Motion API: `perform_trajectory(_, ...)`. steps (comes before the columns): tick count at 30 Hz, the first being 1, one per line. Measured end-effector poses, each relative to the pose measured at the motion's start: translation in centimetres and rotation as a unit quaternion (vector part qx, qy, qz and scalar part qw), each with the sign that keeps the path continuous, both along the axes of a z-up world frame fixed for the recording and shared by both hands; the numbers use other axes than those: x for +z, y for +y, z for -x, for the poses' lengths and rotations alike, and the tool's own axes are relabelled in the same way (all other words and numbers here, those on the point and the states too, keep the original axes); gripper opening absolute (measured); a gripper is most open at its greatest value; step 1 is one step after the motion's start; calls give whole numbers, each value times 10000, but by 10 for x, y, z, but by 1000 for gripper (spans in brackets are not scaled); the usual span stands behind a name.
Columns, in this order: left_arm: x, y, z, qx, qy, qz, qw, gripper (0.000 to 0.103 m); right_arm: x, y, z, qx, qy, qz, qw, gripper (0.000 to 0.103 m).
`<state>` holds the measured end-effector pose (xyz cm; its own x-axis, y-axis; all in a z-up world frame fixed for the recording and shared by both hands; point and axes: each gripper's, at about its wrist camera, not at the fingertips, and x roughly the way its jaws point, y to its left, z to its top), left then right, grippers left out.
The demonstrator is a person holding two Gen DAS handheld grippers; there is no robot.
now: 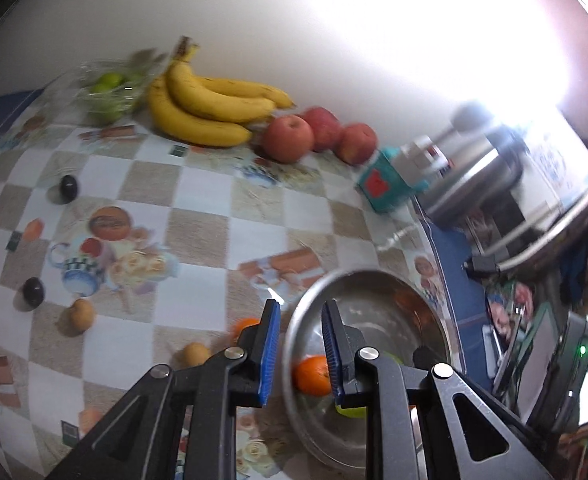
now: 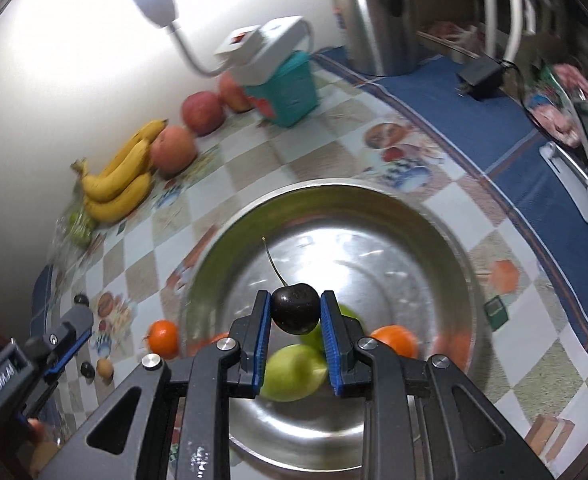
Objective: Organize fruits
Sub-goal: 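Carry the cherry over the steel bowl with the right tool while the left tool carries the orange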
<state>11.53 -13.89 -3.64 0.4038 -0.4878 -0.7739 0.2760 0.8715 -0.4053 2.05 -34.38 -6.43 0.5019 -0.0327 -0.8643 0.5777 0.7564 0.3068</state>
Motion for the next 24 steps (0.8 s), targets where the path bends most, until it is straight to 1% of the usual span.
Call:
perform_trajectory(3,-2,-2,-1,23,14,-38,10000,23,-6,-9,4,-111,67,-54,9999,25)
perform_trajectory(6,-6,5,-6,154,54,-100,9998,24,-7,-12,7,-140,70,-65,9999,25)
perform_trajectory(8,-13,13,-11,328,152,-186,9992,24,-7,-10,5,-93,61,-61,9999,26)
perform_trajectory(11,-28,22,-17,520,361,-217,9978,26,-7,-5,2,1,66,-52,10000,25)
perform_trajectory(13,-38,20,-19,514,443,-374,9970,29,-7,-3,1,45,59,-40,10000,25)
perform_trajectory(15,-46,16,-20,475,527,-406,9966,35,-6,-3,1,45,50,-25,10000,25)
perform_trajectory(17,-51,11,-20,401,563,-425,9967,38,-5,-2,2,47,49,-23,10000,25)
perform_trajectory(19,-57,6,-20,357,580,-524,9963,44,-6,-2,1,59,57,-24,10000,25)
perform_trajectory(20,-59,4,-20,348,584,-574,9960,49,-6,-2,1,65,58,-28,10000,25)
perform_trajectory(21,-62,3,-21,360,593,-635,9956,51,-6,-3,1,69,58,-31,10000,25)
perform_trajectory(24,-67,0,-22,336,672,-629,9952,51,-6,-3,0,66,57,-32,10000,26)
